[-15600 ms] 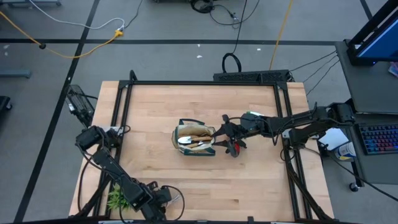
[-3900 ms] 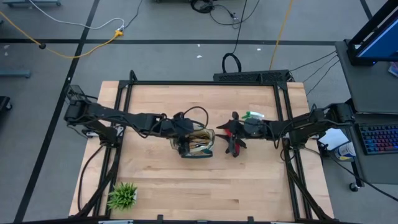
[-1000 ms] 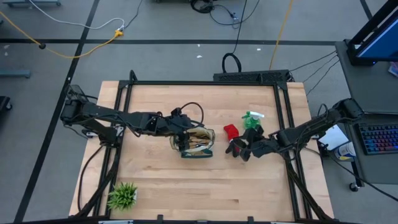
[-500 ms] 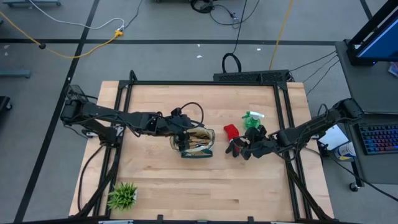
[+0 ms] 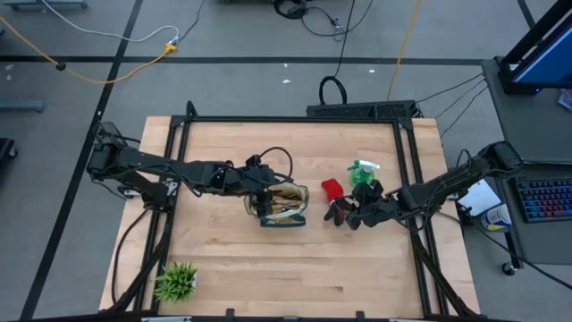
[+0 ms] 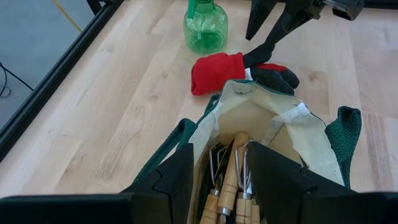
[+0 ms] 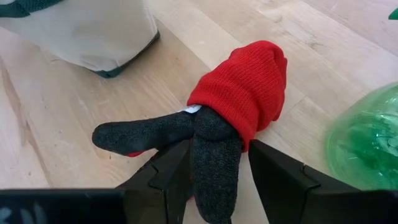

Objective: Pick & Place Garden tools in Gardening bag
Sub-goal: Put the green sprayer into the green gardening bag

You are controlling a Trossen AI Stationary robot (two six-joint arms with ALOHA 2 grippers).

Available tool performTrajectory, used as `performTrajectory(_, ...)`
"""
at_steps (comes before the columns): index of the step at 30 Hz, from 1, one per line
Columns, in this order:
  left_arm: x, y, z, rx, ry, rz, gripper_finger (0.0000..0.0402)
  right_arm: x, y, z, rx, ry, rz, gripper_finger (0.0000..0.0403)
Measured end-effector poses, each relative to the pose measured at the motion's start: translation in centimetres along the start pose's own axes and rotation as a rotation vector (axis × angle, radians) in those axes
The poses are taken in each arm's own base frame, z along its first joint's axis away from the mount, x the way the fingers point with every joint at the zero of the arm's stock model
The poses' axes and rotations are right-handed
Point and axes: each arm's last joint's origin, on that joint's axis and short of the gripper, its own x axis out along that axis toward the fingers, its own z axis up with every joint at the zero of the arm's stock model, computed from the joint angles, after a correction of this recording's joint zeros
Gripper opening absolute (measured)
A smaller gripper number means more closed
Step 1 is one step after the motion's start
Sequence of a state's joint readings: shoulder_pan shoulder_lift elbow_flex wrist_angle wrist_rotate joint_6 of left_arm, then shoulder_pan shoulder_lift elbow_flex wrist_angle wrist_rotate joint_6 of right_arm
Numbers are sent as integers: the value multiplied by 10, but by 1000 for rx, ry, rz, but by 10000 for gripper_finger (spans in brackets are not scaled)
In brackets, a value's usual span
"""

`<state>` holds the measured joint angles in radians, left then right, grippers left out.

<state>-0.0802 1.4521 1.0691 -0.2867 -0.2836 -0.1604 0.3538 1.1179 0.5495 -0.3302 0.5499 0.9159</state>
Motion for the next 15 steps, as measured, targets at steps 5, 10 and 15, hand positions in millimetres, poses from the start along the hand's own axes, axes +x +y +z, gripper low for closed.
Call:
performTrajectory(5,0,0,0,0,0,0,159,0,-1,0,-2,-1,-6,155)
performTrajectory(10,0,0,0,0,0,0,159,0,-1,0,-2,-1,-6,155)
performTrajectory(15,0,0,0,0,0,0,159,0,-1,0,34,-1,-7,155)
